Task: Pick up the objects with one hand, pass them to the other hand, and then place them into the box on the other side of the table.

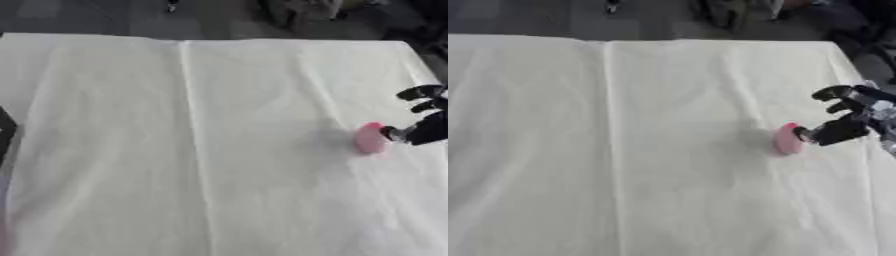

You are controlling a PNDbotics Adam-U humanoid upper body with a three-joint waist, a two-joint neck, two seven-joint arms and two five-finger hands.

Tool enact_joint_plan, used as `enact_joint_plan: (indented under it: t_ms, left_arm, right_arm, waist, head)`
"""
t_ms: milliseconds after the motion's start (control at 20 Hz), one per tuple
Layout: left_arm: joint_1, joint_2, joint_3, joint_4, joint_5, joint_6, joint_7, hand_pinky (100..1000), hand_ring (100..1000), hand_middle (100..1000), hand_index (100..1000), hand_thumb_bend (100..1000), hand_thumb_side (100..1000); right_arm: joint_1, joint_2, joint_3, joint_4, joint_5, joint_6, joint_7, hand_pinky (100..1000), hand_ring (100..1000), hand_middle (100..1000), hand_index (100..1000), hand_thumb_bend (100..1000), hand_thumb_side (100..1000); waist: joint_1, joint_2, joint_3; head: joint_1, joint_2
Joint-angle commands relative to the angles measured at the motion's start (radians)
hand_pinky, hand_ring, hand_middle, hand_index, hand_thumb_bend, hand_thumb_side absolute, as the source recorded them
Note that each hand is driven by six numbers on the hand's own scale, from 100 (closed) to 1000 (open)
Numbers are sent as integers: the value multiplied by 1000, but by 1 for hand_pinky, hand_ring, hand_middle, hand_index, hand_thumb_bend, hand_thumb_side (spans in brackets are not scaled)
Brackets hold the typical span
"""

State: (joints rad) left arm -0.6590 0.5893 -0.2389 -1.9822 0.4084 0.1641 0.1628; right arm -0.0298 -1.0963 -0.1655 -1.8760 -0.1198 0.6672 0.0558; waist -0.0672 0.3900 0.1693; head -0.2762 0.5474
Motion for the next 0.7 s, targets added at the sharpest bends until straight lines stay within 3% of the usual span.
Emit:
enact_joint_plan:
  t_ms: [50,350,700]
  left_arm:
    - [-18,16,14,-18,9,2,1,964,1000,628,854,167,893]
    - [-20,11,15,-18,11,0,6,964,1000,623,849,165,892]
    - [-16,10,17,-18,17,13,16,964,1000,619,842,163,895]
  right_arm:
    - [-16,-17,-16,36,51,8,20,895,912,923,890,357,105]
    - [-26,7,4,86,143,36,59,896,905,911,885,348,114]
    - [-44,30,23,67,156,-2,118,882,896,912,886,334,118]
  waist:
    - [4,-15,2]
    - [8,-11,10]
    - [8,-12,15]
  head:
    - [-7,-17]
    - [-10,-16]
    - [-7,-9]
